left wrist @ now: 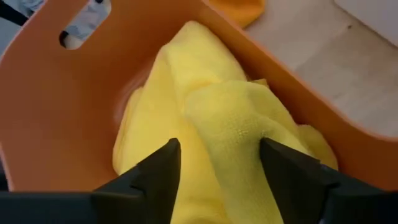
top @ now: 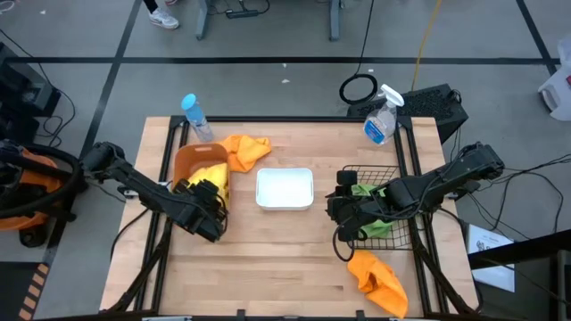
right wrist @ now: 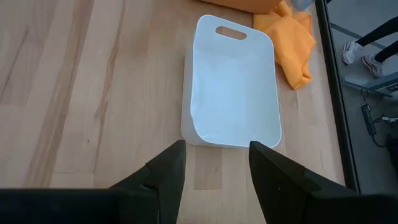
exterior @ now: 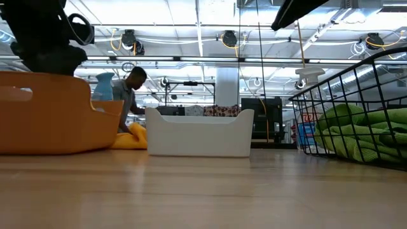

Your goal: Sort microfiber towel by color & place in baskets

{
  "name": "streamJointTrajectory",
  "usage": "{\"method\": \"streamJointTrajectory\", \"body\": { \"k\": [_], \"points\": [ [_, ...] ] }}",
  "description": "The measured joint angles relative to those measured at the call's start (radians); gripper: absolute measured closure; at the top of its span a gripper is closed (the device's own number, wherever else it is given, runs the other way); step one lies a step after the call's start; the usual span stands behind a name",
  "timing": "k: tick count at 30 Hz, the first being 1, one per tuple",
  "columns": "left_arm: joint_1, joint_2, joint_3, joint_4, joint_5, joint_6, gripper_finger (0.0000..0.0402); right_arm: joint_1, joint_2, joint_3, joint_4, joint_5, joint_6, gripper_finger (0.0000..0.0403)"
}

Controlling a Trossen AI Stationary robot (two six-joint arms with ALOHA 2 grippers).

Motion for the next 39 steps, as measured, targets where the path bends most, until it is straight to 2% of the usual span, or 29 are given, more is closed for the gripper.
{"method": "streamJointTrajectory", "body": {
  "k": [5,8,14,18,22,25,31,36,39],
  "points": [
    [0.0,0.0,0.031,-0.08,0.046,0.004,0.0169,0.0,0.0,0.0,0.0,-0.001,0.0,0.0235],
    [-0.001,0.0,0.09,-0.172,0.054,0.018,0.0169,0.0,0.0,0.0,-0.001,-0.001,-0.001,0.0235],
    [0.011,-0.03,0.195,-0.197,0.101,0.214,0.0169,0.0,0.0,0.0,-0.001,-0.002,-0.004,0.0235],
    [0.051,-0.059,0.203,-0.198,0.032,0.296,0.0174,0.0,0.0,0.0,-0.001,-0.002,-0.005,0.0235],
    [0.129,-0.069,0.177,-0.143,0.002,0.433,0.0218,0.0,0.0,0.0,0.001,-0.002,-0.015,0.0235],
    [0.196,-0.066,0.125,-0.029,0.076,0.542,0.0272,0.0,0.0,0.0,0.0,-0.002,-0.011,0.0235],
    [0.33,-0.079,0.045,0.028,0.133,0.706,0.0385,0.0,0.0,0.0,-0.007,-0.002,-0.015,0.0235],
    [0.441,-0.118,0.022,0.184,0.264,0.93,0.0391,0.0,0.0,0.0,-0.007,-0.002,-0.018,0.0235],
    [0.49,-0.129,-0.01,0.282,0.358,0.974,0.0393,0.0,0.0,0.0,-0.009,-0.002,-0.013,0.0235]
  ]
}}
